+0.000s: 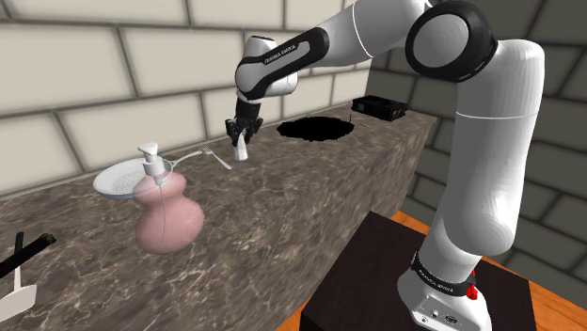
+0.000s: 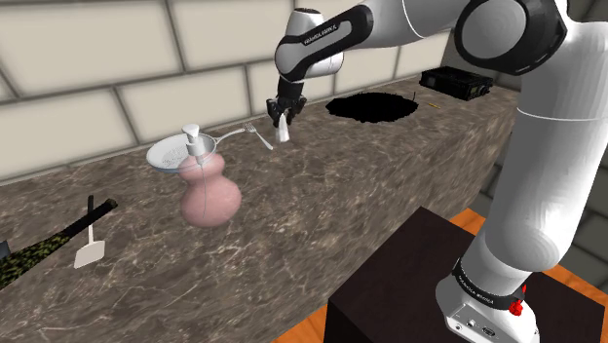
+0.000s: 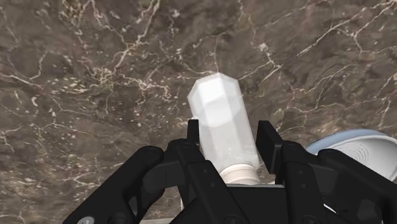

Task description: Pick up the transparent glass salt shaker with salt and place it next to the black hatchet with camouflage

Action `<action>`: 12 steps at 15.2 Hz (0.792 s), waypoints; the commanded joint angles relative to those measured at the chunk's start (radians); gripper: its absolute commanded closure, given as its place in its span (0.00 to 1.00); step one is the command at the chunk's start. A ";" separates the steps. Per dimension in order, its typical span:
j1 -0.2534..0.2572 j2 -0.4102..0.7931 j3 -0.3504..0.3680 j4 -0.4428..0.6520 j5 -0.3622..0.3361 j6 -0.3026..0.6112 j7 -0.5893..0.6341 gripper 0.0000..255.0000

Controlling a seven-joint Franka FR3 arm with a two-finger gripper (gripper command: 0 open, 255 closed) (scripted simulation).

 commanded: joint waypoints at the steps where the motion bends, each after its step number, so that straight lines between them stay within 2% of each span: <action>1: 0.001 -0.011 0.000 0.012 -0.003 -0.024 0.005 1.00; 12: 0.001 -0.048 -0.003 0.113 -0.014 -0.160 0.021 1.00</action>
